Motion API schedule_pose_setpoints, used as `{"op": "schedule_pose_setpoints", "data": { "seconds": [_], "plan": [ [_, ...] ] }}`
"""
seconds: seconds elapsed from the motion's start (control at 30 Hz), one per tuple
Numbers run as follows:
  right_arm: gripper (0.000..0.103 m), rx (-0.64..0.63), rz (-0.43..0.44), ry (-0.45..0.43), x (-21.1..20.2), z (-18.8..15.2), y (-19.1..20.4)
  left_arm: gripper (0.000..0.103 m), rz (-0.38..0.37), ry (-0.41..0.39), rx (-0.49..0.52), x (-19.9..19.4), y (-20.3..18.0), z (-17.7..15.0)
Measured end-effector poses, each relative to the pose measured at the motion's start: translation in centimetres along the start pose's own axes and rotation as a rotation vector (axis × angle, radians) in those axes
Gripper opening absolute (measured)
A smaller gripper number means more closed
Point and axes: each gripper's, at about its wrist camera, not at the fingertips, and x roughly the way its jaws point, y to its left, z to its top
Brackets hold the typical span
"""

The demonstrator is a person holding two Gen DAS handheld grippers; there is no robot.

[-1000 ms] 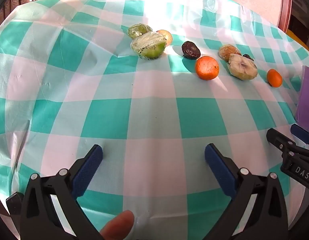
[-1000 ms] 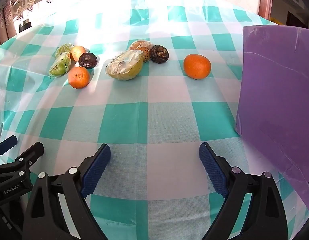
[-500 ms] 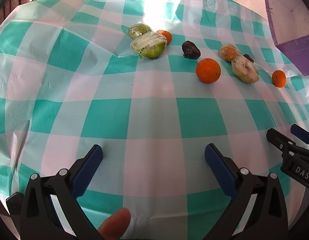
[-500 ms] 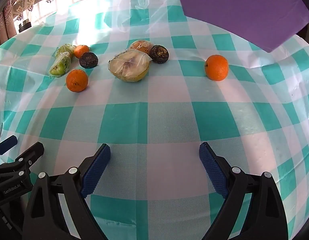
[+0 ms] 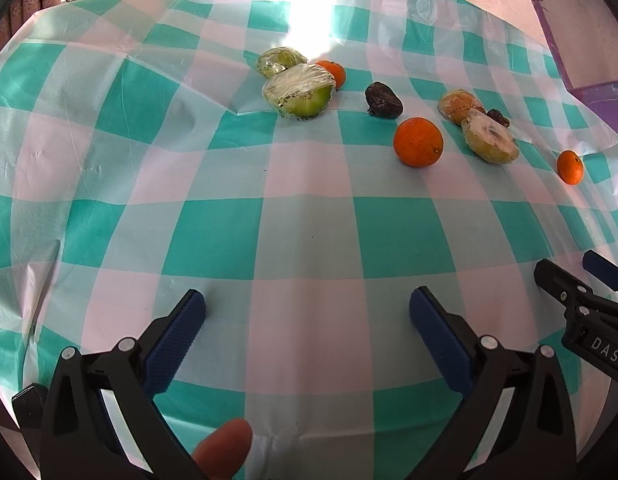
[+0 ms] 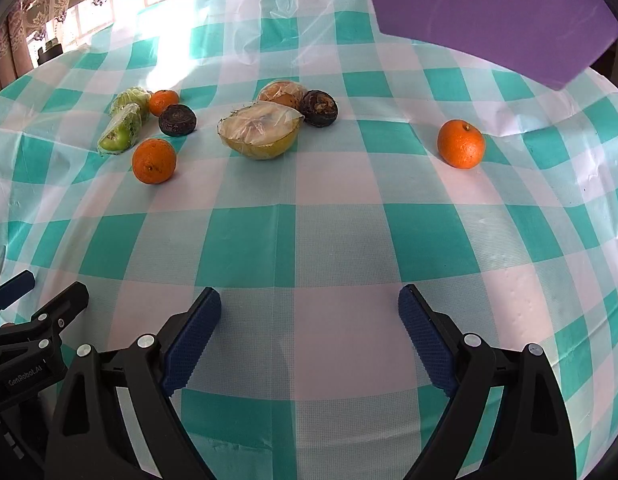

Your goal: Organize fruits

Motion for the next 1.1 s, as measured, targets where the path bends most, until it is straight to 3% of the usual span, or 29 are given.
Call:
{"op": "schedule_pose_setpoints", "data": {
  "seconds": [0.53,0.57,0.6,1.1],
  "plan": [
    [0.087,0.0,0.002,-0.001,-0.1,0.0,-0.3,0.102,-0.001,0.0,0.001,0.0,0.0,0.1],
    [0.087,-0.036,-0.131,-0.239,0.9,0.8,1.2,0.102,-0.001,0.001,0.001,0.0,0.1,0.1],
    [0.087,0.0,-0.001,-0.006,0.1,0.0,0.3,0.102,-0.002,0.001,0.002,0.0,0.1,0.1],
    [0.087,0.001,-0.001,-0.001,-0.2,-0.2,0.3,0.102,-0.001,0.0,0.003,0.0,0.0,0.2]
  ]
}}
